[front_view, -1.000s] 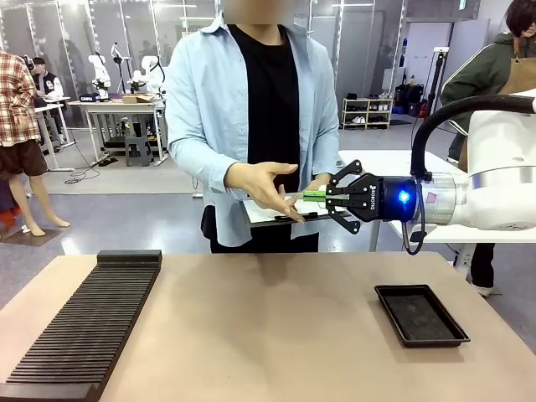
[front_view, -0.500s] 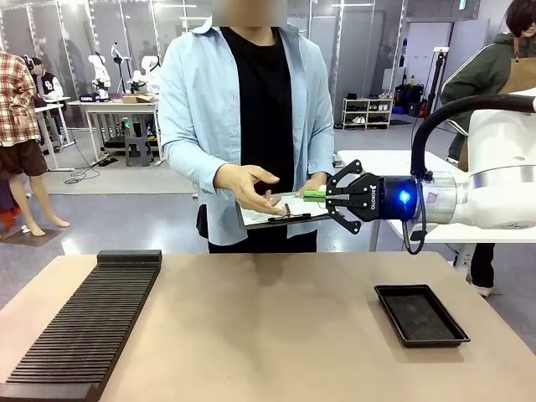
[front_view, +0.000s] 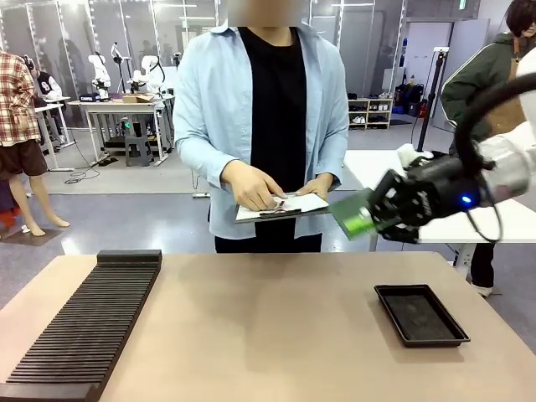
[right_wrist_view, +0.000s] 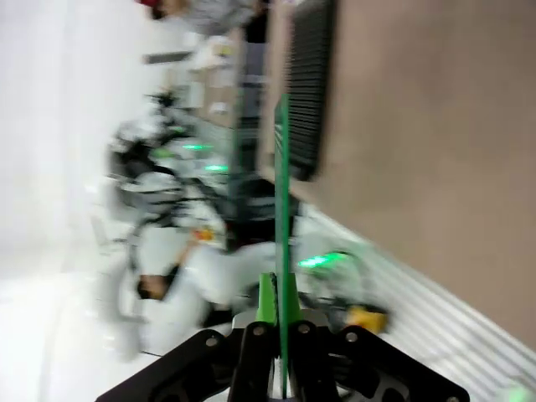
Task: Inspect the PCB.
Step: Place the Blank PCB in the ESD tray.
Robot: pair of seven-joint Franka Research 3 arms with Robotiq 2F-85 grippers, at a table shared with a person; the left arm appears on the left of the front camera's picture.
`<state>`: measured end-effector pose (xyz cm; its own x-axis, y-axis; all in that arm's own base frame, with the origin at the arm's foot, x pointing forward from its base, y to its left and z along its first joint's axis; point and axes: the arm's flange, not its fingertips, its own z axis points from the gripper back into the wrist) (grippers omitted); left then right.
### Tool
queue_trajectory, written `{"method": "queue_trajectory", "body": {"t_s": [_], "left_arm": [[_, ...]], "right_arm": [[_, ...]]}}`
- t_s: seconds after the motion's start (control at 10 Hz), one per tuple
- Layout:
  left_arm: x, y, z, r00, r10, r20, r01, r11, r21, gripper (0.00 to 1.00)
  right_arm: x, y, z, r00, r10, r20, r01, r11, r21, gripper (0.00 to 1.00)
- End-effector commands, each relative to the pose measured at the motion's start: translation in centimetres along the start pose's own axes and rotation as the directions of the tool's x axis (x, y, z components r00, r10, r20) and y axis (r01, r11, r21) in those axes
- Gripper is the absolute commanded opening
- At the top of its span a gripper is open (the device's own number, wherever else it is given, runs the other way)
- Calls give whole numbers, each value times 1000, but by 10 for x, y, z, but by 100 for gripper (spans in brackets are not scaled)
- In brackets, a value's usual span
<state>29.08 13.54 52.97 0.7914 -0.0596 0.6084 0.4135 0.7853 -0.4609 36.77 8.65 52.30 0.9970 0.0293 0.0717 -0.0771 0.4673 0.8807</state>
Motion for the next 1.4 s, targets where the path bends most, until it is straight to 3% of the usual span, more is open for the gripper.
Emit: {"method": "queue_trajectory", "body": {"t_s": [0.0, 0.1, 0.2, 0.5, 0.9, 1.3], "left_arm": [[0, -2, 1, 1000, 9, -10, -8, 1000, 20, 100], [0, -2, 1, 1000, 9, -10, -8, 1000, 20, 100], [0, -2, 1, 1000, 9, -10, -8, 1000, 20, 100], [0, -2, 1, 1000, 9, -10, -8, 1000, 20, 100], [0, -2, 1, 1000, 9, -10, -8, 1000, 20, 100], [0, -2, 1, 1000, 9, -10, -8, 1000, 20, 100]], "right_arm": [[-5, -31, 18, 987, 127, 100, -107, 977, -187, 3], [-5, -48, 29, 980, 167, 111, -129, 950, -283, 3], [-1, -69, 39, 963, 182, 200, -67, 877, -476, 3], [12, -119, 41, 981, 117, 152, 0, 793, -610, 3], [33, -151, 18, 983, 95, 159, 32, 761, -648, 3], [19, -150, 30, 986, 102, 135, 9, 765, -644, 3]]}}
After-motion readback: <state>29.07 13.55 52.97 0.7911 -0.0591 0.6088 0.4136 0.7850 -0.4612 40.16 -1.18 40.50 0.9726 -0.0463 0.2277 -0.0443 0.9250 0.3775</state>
